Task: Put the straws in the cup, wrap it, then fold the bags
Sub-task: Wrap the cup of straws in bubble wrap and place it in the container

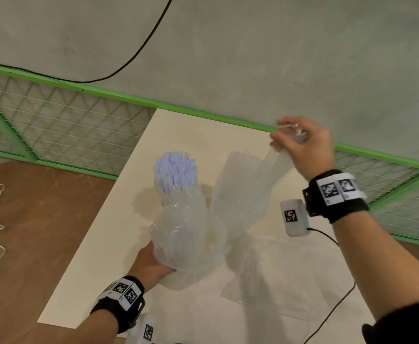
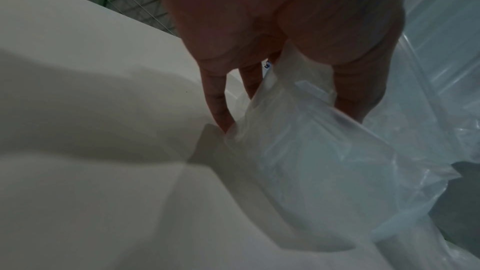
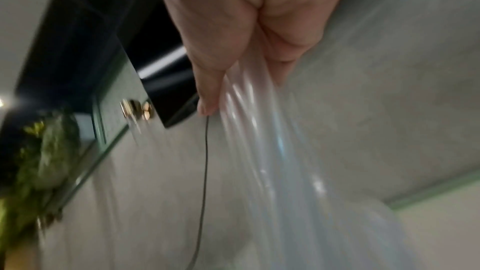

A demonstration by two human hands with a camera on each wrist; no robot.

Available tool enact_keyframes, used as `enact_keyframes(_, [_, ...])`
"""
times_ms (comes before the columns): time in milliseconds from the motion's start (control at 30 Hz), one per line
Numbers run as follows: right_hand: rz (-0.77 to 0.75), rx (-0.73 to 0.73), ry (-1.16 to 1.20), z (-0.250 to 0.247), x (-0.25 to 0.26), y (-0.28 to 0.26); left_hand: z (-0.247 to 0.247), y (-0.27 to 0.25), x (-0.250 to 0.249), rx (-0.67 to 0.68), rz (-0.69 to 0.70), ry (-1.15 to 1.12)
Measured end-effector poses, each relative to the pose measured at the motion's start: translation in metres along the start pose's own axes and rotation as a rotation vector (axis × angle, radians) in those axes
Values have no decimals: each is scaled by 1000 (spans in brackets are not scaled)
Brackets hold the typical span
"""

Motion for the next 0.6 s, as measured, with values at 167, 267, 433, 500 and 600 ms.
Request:
enact_keyframes(167, [-187,274,-483,59,-28,-19,-1,2,2,-18,-2,-5])
enact_keyframes(267, [-258,592,-700,92,-46,-33,-1,2,3,-15,6,-4])
enact_keyframes(433, [-333,769,-919,100,-54,-46,1,2,2,-9,14,-5])
enact_keyframes(500, [-333,743,-917,96,-53,-41,2,2,2,-3,16,-6])
enact_keyframes(600, [-296,650,-854,93,-47,-31,2,2,2,-3,12,-11])
Point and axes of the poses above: each hand's wrist, its own y-axis towards the middle knuckle, its own z-axis out of the palm, x = y × z, the point moved 7 cm from there along y, towards the middle knuckle, and after that the axes turned 15 degrees about -y, right-handed, at the moved point
